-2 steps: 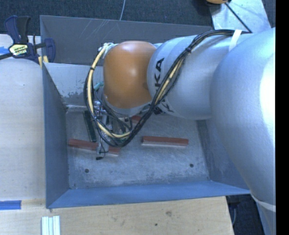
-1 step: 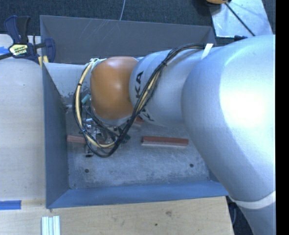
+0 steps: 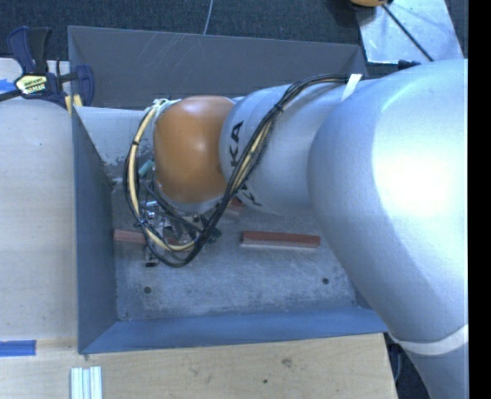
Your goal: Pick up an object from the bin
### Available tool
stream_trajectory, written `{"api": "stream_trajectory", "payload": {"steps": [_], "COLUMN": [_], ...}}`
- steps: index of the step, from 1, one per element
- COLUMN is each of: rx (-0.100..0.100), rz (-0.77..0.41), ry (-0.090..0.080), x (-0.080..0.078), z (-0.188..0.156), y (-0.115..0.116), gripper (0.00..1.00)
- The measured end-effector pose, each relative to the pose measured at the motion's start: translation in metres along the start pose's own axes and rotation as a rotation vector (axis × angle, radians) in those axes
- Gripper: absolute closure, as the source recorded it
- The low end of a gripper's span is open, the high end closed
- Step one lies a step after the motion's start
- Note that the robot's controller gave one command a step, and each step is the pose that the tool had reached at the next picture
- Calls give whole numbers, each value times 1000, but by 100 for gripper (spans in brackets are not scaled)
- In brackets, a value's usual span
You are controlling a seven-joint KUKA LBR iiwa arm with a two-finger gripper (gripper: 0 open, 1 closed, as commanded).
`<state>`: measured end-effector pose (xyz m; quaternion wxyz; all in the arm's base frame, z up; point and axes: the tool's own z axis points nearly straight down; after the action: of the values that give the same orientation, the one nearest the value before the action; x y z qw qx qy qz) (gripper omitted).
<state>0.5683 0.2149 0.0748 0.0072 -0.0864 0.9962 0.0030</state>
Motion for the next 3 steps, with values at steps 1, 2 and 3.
{"api": "stream_trajectory", "payload": {"steps": [1, 2, 3], "rx": [5, 4, 4], "rz": [-20, -11, -52], "ry": [14, 8, 11], "x": [-25, -23, -62], "z": [-34, -52, -162], "y": [0, -2, -5], "gripper": [100, 100, 100]}}
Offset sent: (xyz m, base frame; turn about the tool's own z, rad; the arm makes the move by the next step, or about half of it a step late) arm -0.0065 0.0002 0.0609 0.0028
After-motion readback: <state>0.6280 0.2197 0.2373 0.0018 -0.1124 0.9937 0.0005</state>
